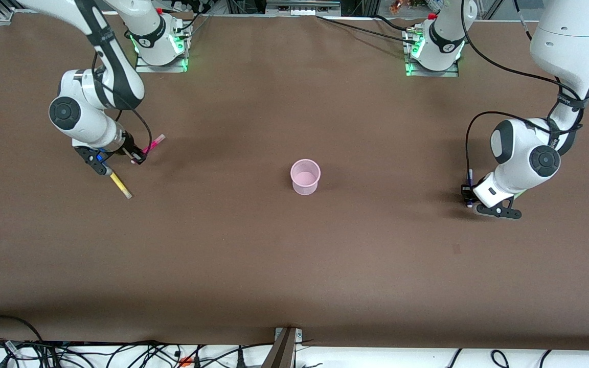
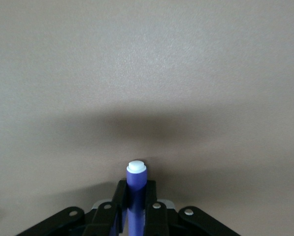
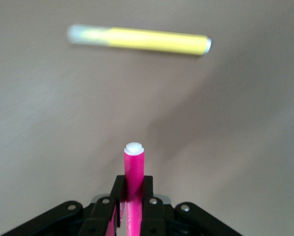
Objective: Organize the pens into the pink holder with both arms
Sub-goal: 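Carry the pink marker over to the pink cup with the right gripper, then lower the pink marker into the cup and open the right gripper, then withdraw the right gripper while the left gripper carries the purple marker, then move the purple marker over the pink cup with the left gripper, then lower the purple marker into the cup and open the left gripper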
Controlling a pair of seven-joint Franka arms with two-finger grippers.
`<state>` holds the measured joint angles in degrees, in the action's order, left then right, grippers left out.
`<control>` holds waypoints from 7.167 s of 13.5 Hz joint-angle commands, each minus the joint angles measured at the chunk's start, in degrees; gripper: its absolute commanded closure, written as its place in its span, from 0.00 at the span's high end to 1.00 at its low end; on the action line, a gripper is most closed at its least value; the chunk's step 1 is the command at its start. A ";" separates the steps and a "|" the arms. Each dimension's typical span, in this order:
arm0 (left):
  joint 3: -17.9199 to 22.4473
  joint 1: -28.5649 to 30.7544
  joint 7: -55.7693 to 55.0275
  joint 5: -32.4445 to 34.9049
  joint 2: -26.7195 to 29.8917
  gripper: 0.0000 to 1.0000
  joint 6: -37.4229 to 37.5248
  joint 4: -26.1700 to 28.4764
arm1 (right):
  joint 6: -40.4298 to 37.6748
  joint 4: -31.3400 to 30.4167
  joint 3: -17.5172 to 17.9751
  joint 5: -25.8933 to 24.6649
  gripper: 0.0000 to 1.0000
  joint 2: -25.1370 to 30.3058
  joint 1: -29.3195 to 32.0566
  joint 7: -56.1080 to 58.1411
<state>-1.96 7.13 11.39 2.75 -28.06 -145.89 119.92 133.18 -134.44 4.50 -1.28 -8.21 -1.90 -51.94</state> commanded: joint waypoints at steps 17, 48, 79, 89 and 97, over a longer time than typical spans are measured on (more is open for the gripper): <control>-0.67 6.83 30.67 -18.72 8.91 0.00 41.82 -19.02 | -30.88 58.93 4.29 -12.75 0.00 -22.18 -27.70 -48.83; -1.11 14.58 79.23 -61.98 -1.64 0.00 83.74 -23.94 | -25.96 69.40 -1.43 -37.39 0.77 -40.40 -49.16 -70.84; -33.10 0.26 105.86 -87.74 -7.18 0.00 18.63 -13.74 | -33.69 36.53 -10.92 0.40 0.98 -0.58 -7.94 45.00; -32.93 -3.44 114.11 -91.94 -12.71 0.47 14.32 -13.13 | -33.96 36.71 -11.27 0.40 0.99 -0.76 -7.94 44.91; -33.02 0.87 103.87 -95.05 -3.59 1.00 16.78 -9.26 | -33.96 36.71 -11.27 0.40 0.99 -0.85 -7.94 44.91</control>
<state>-34.73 6.42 120.58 -91.56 -37.87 -129.83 107.94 98.55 -96.37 -6.22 -1.36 -10.19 -9.41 -7.99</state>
